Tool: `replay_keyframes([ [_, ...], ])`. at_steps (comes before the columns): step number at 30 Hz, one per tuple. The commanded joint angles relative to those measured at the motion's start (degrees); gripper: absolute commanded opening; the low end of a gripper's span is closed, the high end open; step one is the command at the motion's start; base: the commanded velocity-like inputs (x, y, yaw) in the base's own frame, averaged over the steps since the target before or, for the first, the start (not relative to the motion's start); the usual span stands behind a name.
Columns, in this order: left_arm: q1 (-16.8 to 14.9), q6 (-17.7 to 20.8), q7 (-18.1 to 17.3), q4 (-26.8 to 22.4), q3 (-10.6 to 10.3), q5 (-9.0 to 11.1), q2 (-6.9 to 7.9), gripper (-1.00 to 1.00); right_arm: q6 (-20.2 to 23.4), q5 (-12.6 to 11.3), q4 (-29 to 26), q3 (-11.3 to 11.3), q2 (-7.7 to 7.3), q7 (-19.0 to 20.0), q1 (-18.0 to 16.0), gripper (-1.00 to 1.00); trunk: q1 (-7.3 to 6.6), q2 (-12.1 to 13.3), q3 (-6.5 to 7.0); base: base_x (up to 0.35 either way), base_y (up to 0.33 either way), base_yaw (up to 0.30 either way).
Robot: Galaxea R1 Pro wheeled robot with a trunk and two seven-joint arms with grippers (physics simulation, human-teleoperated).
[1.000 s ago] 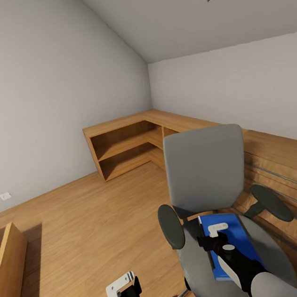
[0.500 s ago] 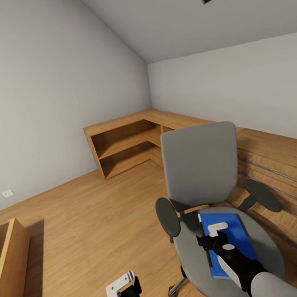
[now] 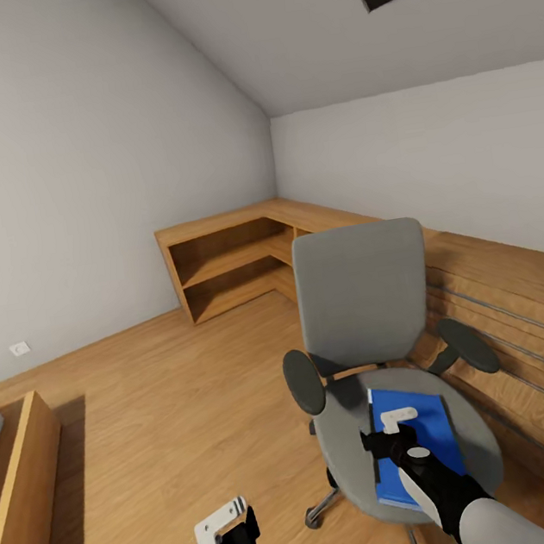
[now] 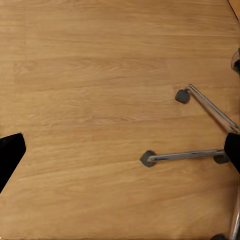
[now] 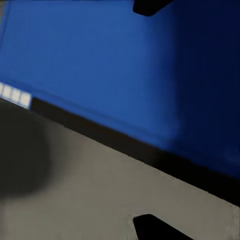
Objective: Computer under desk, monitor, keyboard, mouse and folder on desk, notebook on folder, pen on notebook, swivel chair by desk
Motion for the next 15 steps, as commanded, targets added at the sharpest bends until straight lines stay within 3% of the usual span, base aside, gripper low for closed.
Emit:
replay_keyframes([
  [1, 0.0, 0.3, 0.3, -0.1, 0.0, 0.2, 0.00, 1.00, 0.1, -0.2, 1.6, 0.3, -0.03, -0.4, 0.0, 1.00, -0.02, 0.0, -0.05, -0.178, 0.000, 0.000],
  [15, 0.0, 0.3, 0.3, -0.1, 0.0, 0.2, 0.00, 1.00, 0.1, -0.2, 1.6, 0.3, -0.01, -0.4, 0.0, 1.00, -0.02, 0.0, -0.05, -0.039, 0.000, 0.000],
])
